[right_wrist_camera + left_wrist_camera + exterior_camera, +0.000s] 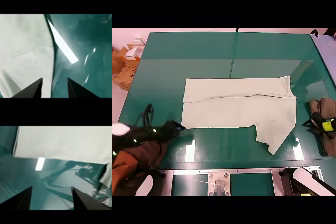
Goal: Fold the shirts.
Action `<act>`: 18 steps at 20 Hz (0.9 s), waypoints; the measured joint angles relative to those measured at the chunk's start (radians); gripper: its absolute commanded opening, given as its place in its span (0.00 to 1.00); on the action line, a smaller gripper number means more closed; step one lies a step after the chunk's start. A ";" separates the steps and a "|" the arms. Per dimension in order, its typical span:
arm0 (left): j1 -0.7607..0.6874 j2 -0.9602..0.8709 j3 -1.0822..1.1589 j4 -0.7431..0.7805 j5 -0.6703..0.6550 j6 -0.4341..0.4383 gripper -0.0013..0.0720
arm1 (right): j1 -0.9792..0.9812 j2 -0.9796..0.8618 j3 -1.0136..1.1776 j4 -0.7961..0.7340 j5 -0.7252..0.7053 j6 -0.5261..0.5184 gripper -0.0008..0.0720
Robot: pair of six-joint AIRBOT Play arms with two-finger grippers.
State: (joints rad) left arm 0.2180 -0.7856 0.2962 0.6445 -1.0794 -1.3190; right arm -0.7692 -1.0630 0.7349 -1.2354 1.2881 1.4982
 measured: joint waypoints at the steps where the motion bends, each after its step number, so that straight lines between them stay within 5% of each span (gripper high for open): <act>1: 0.000 0.016 -0.047 -0.054 0.026 0.024 0.77 | -0.003 0.014 -0.043 0.006 -0.022 0.012 0.52; 7: -0.114 0.052 -0.176 -0.291 0.258 0.124 0.77 | -0.011 0.043 -0.240 0.107 -0.167 0.033 0.63; 13: -0.449 0.019 -0.192 -0.403 0.653 0.026 0.77 | -0.009 0.047 -0.305 0.173 -0.241 0.035 0.63; 18: -0.550 -0.141 -0.106 -0.459 0.782 -0.017 0.77 | 0.032 0.038 -0.314 0.202 -0.285 0.018 0.63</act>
State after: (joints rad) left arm -0.3317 -0.9264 0.1898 0.1856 -0.2977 -1.3357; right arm -0.7376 -1.0248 0.4206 -1.0336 1.0027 1.5162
